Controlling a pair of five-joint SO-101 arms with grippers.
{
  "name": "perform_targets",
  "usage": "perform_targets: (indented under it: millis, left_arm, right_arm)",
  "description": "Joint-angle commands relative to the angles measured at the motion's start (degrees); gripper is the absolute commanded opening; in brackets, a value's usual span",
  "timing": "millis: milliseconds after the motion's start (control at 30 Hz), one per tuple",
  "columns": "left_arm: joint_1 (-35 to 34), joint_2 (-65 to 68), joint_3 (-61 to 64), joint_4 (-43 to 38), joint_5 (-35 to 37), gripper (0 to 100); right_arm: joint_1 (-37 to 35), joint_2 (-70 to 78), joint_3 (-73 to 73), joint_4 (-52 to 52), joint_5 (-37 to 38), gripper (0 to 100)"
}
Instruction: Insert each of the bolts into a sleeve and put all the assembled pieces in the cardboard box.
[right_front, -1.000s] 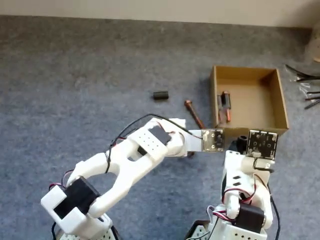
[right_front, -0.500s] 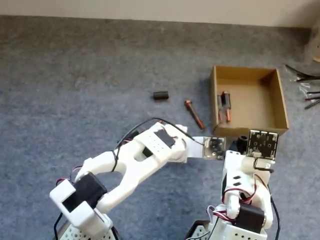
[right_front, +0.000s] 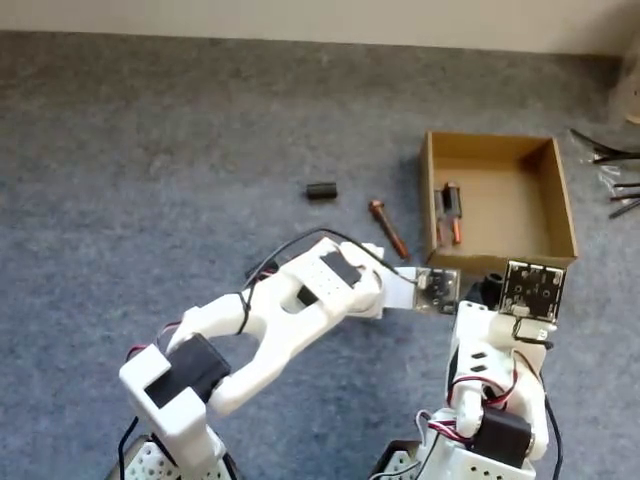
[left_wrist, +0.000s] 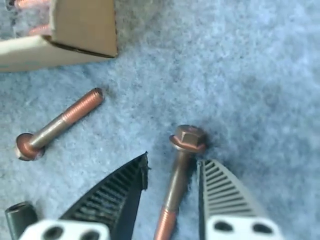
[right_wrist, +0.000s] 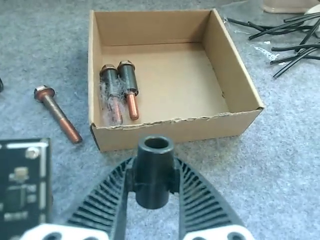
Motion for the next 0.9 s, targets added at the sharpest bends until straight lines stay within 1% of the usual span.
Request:
perform_targets:
  millis: [0,67,300,733,767,800,867]
  left_arm:
    - [2.8,1.5,-3.7,-0.3,-0.2,16]
    - [3.1,2.1,-4.0,-0.2,-0.1,15]
    - [4.1,2.2,-4.0,-0.2,0.1,5]
    - [3.7,1.6,-4.1,-0.4,0.3,4]
    - [3.6,1.6,-4.5,-0.5,1.4,4]
    - [3.6,1.6,-5.8,-0.6,4.1,4]
    - [2.2,1.6,-8.0,-0.6,11.9,4]
  right_arm:
    - [0.1,-0.6,-0.5,-1.8,-0.2,0.5]
    - [0.1,-0.6,-0.5,-1.7,-0.2,0.5]
    - [0.1,-0.6,-0.5,-1.7,-0.2,0.5]
    - [0.1,-0.6,-0.4,-1.7,-0.1,0.5]
    - [0.1,-0.6,-0.4,-1.7,-0.1,0.5]
    - [0.1,-0.6,-0.4,-1.7,-0.1,0.5]
    - [0.1,-0.6,-0.4,-1.7,-0.1,0.5]
